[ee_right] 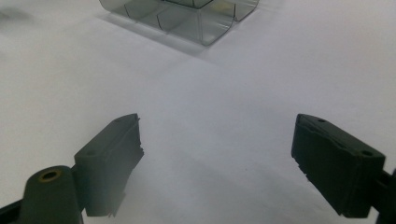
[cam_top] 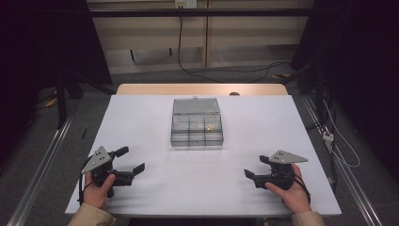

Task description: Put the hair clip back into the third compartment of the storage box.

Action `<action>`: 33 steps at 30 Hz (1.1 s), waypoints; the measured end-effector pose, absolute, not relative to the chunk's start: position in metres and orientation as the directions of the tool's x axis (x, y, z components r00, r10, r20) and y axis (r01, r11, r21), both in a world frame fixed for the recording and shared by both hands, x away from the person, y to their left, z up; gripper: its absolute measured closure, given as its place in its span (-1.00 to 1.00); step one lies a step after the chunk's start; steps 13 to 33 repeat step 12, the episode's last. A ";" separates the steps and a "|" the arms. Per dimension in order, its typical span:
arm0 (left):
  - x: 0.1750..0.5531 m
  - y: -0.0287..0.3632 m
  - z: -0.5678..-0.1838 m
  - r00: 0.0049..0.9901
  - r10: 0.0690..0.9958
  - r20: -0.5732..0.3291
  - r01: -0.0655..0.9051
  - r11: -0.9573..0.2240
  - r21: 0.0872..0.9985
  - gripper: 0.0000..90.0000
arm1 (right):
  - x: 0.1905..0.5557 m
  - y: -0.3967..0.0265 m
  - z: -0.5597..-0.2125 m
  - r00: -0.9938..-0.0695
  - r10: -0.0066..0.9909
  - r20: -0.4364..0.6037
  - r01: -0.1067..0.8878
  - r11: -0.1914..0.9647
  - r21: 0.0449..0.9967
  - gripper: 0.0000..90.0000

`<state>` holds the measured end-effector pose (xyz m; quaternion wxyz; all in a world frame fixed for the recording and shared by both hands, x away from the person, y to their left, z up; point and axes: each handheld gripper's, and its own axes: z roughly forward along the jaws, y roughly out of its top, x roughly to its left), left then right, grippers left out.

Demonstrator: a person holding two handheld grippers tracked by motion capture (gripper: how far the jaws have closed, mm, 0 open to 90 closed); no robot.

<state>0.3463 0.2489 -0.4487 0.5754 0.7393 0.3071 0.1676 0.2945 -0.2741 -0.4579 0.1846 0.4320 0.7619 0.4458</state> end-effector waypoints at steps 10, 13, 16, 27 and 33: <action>0.347 0.248 -0.449 0.754 0.648 -0.111 0.270 -0.151 0.951 -0.91 | 0.295 -0.273 -0.461 -0.553 0.828 0.087 0.495 0.243 0.834 -0.66; 0.347 0.248 -0.450 0.750 0.653 -0.104 0.272 -0.161 0.949 -0.91 | 0.295 -0.272 -0.461 -0.556 0.827 0.080 0.492 0.250 0.834 -0.67; 0.347 0.248 -0.450 0.750 0.653 -0.104 0.272 -0.161 0.949 -0.91 | 0.295 -0.272 -0.461 -0.556 0.827 0.080 0.492 0.250 0.834 -0.67; 0.347 0.248 -0.450 0.750 0.653 -0.104 0.272 -0.161 0.949 -0.91 | 0.295 -0.272 -0.461 -0.556 0.827 0.080 0.492 0.250 0.834 -0.67; 0.347 0.248 -0.450 0.750 0.653 -0.104 0.272 -0.161 0.949 -0.91 | 0.295 -0.272 -0.461 -0.556 0.827 0.080 0.492 0.250 0.834 -0.67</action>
